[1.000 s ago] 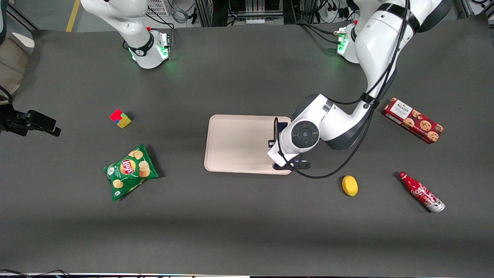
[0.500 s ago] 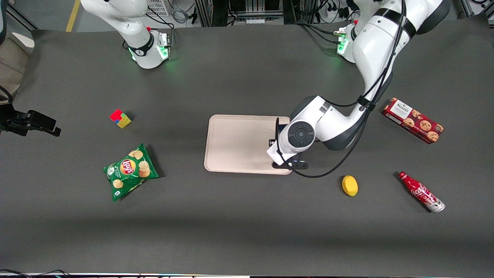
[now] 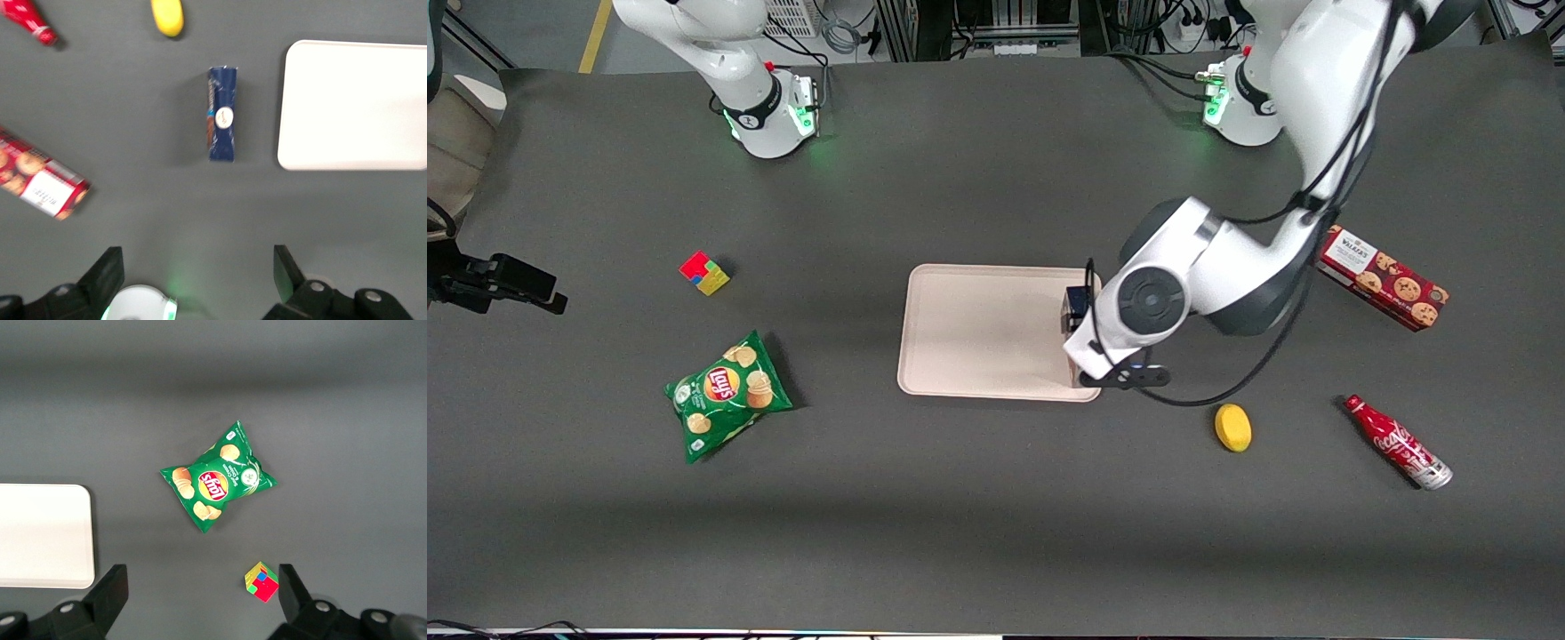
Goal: Place cookie box on tray
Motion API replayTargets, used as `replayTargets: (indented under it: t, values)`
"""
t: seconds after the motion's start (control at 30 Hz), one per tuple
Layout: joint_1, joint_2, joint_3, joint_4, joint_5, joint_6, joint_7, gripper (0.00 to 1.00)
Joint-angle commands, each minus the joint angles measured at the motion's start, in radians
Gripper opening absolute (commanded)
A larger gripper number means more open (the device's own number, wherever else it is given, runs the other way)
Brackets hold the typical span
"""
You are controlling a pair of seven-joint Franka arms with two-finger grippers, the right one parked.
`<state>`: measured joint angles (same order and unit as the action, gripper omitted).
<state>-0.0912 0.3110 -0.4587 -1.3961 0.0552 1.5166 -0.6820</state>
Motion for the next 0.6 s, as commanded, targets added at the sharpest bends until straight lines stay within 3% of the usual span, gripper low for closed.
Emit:
replayTargets:
  t: [0.0, 0.3, 0.57]
  values:
    - [-0.001, -0.18, 0.116, -0.032, -0.034, -0.091, 0.027, 1.0]
    - [0.001, -0.377, 0.353, -0.073, -0.038, -0.249, 0.327, 1.0]
    - [0.002, -0.594, 0.5, -0.349, -0.031, -0.118, 0.513, 1.0]
